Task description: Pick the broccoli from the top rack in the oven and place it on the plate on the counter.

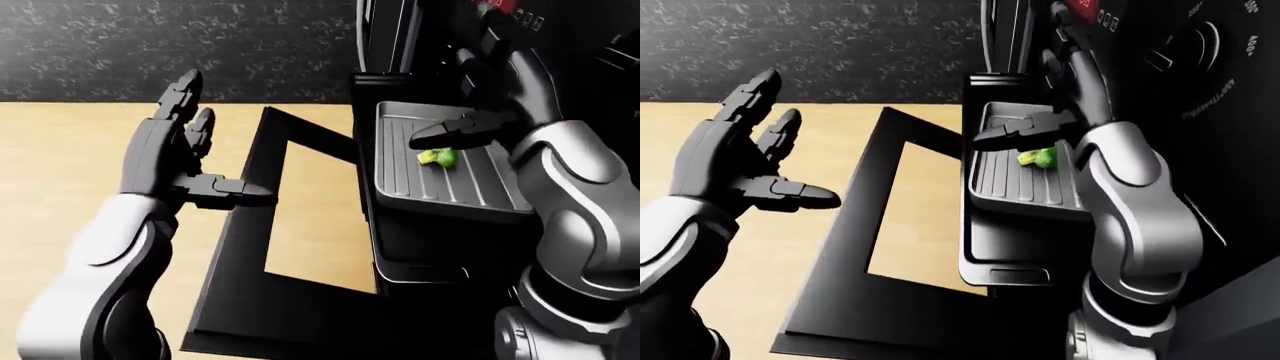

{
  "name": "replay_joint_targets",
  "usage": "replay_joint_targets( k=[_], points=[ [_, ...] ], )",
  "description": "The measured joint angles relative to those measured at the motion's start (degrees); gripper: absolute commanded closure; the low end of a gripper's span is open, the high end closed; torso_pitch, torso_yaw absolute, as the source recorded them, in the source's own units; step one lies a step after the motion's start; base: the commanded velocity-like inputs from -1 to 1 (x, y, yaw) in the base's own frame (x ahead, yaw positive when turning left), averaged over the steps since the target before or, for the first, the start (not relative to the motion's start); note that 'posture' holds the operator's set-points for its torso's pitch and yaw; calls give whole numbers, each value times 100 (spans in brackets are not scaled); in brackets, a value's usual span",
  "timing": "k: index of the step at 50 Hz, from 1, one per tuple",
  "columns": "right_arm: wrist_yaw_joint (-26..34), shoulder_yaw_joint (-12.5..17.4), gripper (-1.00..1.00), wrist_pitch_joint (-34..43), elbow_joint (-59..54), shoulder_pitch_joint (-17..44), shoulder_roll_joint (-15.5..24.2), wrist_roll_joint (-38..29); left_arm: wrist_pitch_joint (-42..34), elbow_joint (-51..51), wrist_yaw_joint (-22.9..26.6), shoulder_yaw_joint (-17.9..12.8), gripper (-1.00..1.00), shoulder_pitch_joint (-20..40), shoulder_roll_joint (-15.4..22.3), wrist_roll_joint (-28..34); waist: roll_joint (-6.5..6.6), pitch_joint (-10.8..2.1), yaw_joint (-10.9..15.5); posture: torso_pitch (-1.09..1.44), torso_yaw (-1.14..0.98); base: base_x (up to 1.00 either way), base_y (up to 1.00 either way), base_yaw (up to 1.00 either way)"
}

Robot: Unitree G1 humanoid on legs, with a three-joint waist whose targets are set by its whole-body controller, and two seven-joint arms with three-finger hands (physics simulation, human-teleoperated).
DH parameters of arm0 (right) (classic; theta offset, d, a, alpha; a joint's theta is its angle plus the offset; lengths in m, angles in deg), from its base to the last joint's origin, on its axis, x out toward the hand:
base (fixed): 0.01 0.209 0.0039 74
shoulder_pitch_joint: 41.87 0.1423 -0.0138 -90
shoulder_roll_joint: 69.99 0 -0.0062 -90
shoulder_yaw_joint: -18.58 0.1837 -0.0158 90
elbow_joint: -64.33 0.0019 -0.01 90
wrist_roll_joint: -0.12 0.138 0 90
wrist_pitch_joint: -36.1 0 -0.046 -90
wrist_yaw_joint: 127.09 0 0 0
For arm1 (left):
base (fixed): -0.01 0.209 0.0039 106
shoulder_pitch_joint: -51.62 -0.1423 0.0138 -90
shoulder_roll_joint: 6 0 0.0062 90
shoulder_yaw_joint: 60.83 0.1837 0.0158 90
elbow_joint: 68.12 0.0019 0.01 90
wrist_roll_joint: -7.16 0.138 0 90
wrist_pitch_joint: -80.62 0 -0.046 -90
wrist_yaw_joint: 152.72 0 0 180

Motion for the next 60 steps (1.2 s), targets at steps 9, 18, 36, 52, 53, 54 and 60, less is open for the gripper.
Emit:
replay_joint_targets(
  k=[9, 18, 36, 52, 53, 54, 60],
  points=[
    [452, -222, -100, -46, -264, 76, 161, -373, 65, -84, -82, -205, -100, -13, 70, 88, -15, -115, 16, 0, 0, 0, 0, 0],
    [948, -475, -100, -278, -1240, 320, 270, -1303, 21, -80, -70, -166, -100, 4, 75, 50, -3, -132, -3, 0, 0, 0, 0, 0],
    [1647, -471, -100, -1436, -3936, 1019, 82, -3051, 38, -120, -104, -169, -100, 61, 53, 10, 58, -159, -10, 0, 0, 0, 0, 0],
    [1760, -732, -100, -2447, -5370, 1066, 152, -4131, 389, -86, -5, 8, -100, -113, -43, 111, 42, -175, -17, 0, 0, 0, 0, 0],
    [1775, -728, -100, -2483, -5423, 1034, 142, -4193, 402, -78, 6, 11, -100, -115, -46, 121, 40, -176, -15, 0, 0, 0, 0, 0],
    [1788, -729, -100, -2515, -5469, 1000, 131, -4250, 411, -74, 11, 14, -100, -118, -52, 135, 39, -176, -14, 0, 0, 0, 0, 0],
    [1884, -745, -100, -2653, -5706, 889, 115, -4557, 394, -88, 30, -7, -100, -105, -56, 185, 50, -161, -11, 0, 0, 0, 0, 0]
  ],
)
